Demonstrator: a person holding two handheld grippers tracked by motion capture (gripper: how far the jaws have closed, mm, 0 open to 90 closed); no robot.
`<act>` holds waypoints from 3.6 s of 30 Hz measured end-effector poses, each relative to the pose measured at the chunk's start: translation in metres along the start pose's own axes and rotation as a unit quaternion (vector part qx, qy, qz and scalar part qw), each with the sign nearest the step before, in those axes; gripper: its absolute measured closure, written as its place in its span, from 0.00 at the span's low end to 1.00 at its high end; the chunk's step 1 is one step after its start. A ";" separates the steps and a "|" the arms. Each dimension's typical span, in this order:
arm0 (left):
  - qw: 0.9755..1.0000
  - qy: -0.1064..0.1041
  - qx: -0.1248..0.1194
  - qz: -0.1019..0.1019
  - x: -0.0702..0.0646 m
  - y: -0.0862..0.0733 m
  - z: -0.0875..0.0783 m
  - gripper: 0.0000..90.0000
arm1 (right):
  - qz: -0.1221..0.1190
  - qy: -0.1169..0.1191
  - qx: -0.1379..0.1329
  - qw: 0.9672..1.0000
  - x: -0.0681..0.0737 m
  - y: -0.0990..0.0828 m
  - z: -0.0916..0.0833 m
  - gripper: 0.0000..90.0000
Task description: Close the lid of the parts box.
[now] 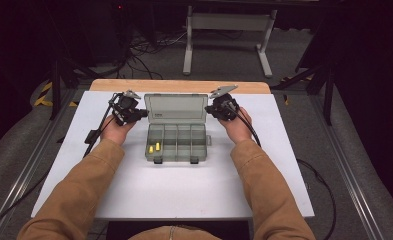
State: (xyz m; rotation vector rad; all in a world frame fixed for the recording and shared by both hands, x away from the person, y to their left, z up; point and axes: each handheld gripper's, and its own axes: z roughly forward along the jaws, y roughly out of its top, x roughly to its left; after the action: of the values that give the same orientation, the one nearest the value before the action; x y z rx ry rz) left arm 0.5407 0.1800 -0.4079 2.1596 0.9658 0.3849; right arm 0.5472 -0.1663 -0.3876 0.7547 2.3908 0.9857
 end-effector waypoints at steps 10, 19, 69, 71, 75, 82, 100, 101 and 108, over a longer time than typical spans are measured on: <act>1.000 -0.001 0.001 0.011 -0.003 -0.001 -0.005 0.99 | -0.007 0.007 -0.001 1.000 0.004 -0.001 -0.005 1.00; 1.000 -0.011 0.002 0.018 -0.004 -0.003 -0.008 0.99 | -0.014 0.015 0.002 1.000 0.008 -0.003 -0.009 1.00; 0.985 -0.147 0.048 0.077 -0.038 -0.018 -0.046 0.99 | -0.064 0.118 0.038 0.990 0.059 -0.010 -0.044 1.00; 0.984 -0.151 0.052 0.083 -0.040 -0.019 -0.046 0.99 | -0.065 0.122 0.043 0.990 0.062 -0.011 -0.044 1.00; 0.982 -0.153 0.061 0.092 -0.042 -0.020 -0.046 0.99 | -0.066 0.128 0.053 0.988 0.065 -0.013 -0.043 1.00; 0.979 -0.156 0.080 0.103 -0.047 -0.022 -0.043 0.99 | -0.067 0.136 0.064 0.986 0.068 -0.017 -0.042 1.00; 0.975 -0.153 0.107 0.122 -0.053 -0.024 -0.038 0.99 | -0.074 0.145 0.081 0.983 0.074 -0.020 -0.039 0.99; 0.974 -0.153 0.111 0.126 -0.053 -0.024 -0.038 0.99 | -0.074 0.146 0.082 0.983 0.074 -0.020 -0.039 0.99; 0.974 -0.156 0.110 0.126 -0.052 -0.024 -0.038 0.99 | -0.075 0.147 0.084 0.983 0.075 -0.021 -0.038 0.99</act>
State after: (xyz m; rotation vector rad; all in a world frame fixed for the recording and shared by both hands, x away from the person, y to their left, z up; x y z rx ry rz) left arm 0.4729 0.1713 -0.3983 2.4593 0.5822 0.0508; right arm 0.4624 -0.1509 -0.3929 0.5037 2.7684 0.8928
